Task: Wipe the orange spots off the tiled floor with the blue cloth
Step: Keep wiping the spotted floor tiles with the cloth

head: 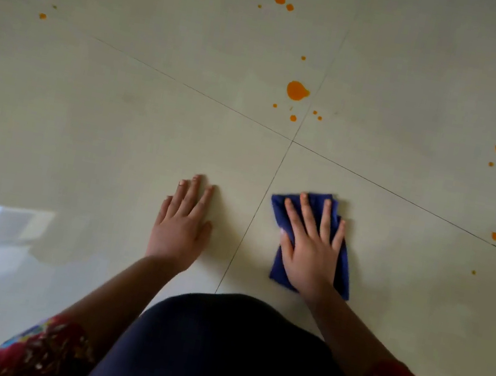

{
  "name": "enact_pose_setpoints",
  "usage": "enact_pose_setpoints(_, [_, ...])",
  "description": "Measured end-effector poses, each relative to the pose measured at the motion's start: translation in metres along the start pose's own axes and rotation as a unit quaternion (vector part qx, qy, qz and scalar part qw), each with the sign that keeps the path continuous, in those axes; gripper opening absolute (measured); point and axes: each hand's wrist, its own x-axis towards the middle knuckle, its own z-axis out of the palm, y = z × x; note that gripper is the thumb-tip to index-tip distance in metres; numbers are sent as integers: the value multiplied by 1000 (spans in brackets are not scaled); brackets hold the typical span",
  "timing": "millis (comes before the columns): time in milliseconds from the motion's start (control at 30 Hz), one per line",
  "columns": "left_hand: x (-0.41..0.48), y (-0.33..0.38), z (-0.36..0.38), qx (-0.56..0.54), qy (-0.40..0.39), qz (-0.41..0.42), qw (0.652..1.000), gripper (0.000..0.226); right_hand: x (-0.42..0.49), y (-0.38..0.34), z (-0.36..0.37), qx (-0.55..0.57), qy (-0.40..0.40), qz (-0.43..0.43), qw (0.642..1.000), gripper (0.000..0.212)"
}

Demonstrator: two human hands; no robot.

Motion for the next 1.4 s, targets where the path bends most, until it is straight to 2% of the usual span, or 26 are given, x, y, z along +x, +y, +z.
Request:
enact_pose_setpoints(100, [1, 7, 7, -2, 22, -12, 1000, 70, 39, -36, -2, 54, 13, 45, 997, 55])
enact_pose_setpoints(167, [2, 7, 10, 1, 38, -18, 999, 68, 25, -62, 2, 70, 11, -36, 997, 56])
enact_pose_setpoints(233, [2, 5, 12, 10, 40, -17, 999, 67, -20, -58, 6, 56, -12, -138, 989, 56])
enact_pose_setpoints(300, [1, 3, 11, 17, 35, -7, 999, 67, -50, -24, 6, 50, -17, -154, 987, 57])
enact_pose_setpoints(433, [-1, 9, 8, 10, 32, -11, 999, 70, -17, 45, 3, 26, -9, -4, 1000, 57])
enact_pose_setpoints(533, [2, 17, 9, 15, 48, -24, 998, 74, 40, 34, -2, 28, 25, 103, 994, 57])
enact_pose_setpoints(600, [4, 23, 11, 12, 56, -19, 998, 78, 63, 8, -2, 43, 30, 125, 991, 58])
enact_pose_setpoints(667, [10, 26, 12, -4, 58, -10, 998, 82, 56, -15, -1, 42, 24, 63, 997, 58])
enact_pose_setpoints(733, [20, 26, 10, -11, 55, 4, 998, 84, 22, -18, -2, 30, 9, -62, 998, 57])
enact_pose_setpoints(800, [31, 22, 9, -11, 43, 16, 999, 86, -5, 6, 0, 32, 13, -101, 994, 57])
enact_pose_setpoints(833, [36, 20, 9, -13, 30, 16, 999, 88, -6, 24, 1, 35, 19, -72, 997, 57])
enact_pose_setpoints(967, [42, 16, 15, 21, 10, 8, 1000, 93, 38, 75, -3, 46, 12, 132, 990, 56])
enact_pose_setpoints(1067, [41, 18, 18, 26, 29, 7, 999, 93, 85, 62, -7, 58, 30, 180, 982, 58])
enact_pose_setpoints(1133, [40, 18, 19, 25, 40, 11, 999, 92, 95, 36, -7, 57, 33, 132, 989, 56])
enact_pose_setpoints(1200, [40, 17, 19, 23, 45, 13, 999, 91, 76, 10, -6, 50, 22, 7, 998, 54])
enact_pose_setpoints(1267, [40, 17, 19, 22, 39, 15, 999, 91, 37, 2, -2, 41, 8, -106, 993, 53])
enact_pose_setpoints(1333, [41, 17, 19, 16, 46, 16, 999, 90, 17, 22, 0, 49, 18, -107, 993, 52])
enact_pose_setpoints(1400, [40, 18, 21, 13, 58, 16, 998, 90, 33, 50, 1, 71, 27, -8, 997, 51])
